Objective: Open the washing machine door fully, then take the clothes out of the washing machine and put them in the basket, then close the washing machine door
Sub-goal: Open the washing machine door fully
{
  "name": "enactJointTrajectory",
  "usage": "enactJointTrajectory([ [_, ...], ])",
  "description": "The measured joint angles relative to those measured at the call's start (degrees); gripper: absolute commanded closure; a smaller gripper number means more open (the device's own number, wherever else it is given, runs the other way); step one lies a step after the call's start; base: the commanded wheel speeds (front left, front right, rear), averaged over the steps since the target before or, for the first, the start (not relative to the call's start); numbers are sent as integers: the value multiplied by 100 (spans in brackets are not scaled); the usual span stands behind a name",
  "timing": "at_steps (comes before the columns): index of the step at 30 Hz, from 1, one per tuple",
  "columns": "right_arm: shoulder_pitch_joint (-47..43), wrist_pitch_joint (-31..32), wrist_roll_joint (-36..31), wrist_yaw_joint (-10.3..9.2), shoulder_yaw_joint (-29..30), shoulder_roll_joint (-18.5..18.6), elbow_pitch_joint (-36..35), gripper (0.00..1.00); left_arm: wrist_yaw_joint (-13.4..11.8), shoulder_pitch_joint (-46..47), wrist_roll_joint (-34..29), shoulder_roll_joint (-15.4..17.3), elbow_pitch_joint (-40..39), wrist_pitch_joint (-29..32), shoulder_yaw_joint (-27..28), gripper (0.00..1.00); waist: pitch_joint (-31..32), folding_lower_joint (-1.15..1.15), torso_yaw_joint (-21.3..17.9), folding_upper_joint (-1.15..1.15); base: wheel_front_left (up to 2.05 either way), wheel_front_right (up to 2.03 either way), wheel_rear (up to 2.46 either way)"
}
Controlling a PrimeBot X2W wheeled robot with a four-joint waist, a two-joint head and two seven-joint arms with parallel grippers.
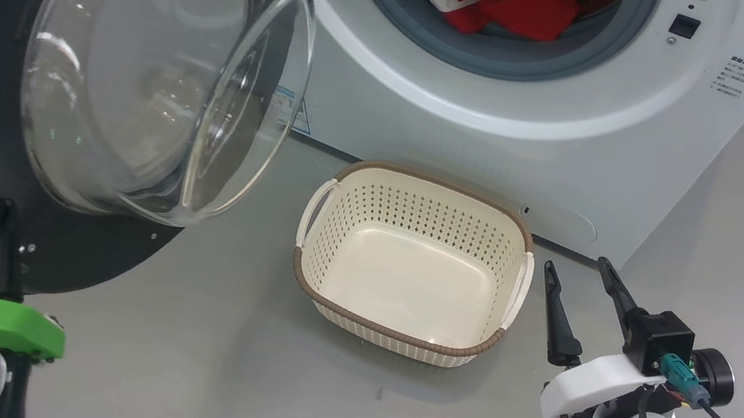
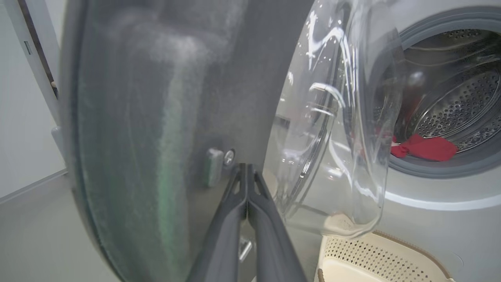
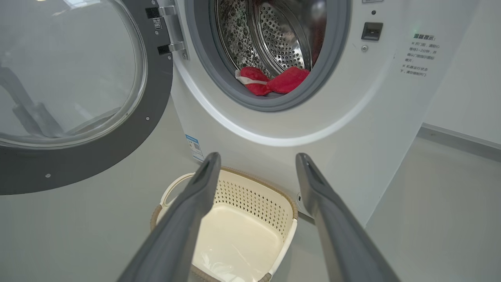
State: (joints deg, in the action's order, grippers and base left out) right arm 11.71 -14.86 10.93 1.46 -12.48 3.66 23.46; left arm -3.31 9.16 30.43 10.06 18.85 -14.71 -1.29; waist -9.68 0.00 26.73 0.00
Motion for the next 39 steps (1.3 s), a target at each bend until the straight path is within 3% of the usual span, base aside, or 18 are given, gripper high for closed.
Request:
enactJointTrajectory([
  [25,433,0,-101,24,133,43,0,0,-220,1306,396,328,1301,0,1235,100,-650,0,-467,0,0,0,0],
  [35,435,0,-101,24,199,40,18,0,-215,1433,270,345,1421,0,1271,100,-668,0,-493,0,0,0,0],
  [39,434,0,-100,24,243,37,26,0,-79,1431,90,283,1204,0,1214,100,-598,0,-495,0,0,0,0],
])
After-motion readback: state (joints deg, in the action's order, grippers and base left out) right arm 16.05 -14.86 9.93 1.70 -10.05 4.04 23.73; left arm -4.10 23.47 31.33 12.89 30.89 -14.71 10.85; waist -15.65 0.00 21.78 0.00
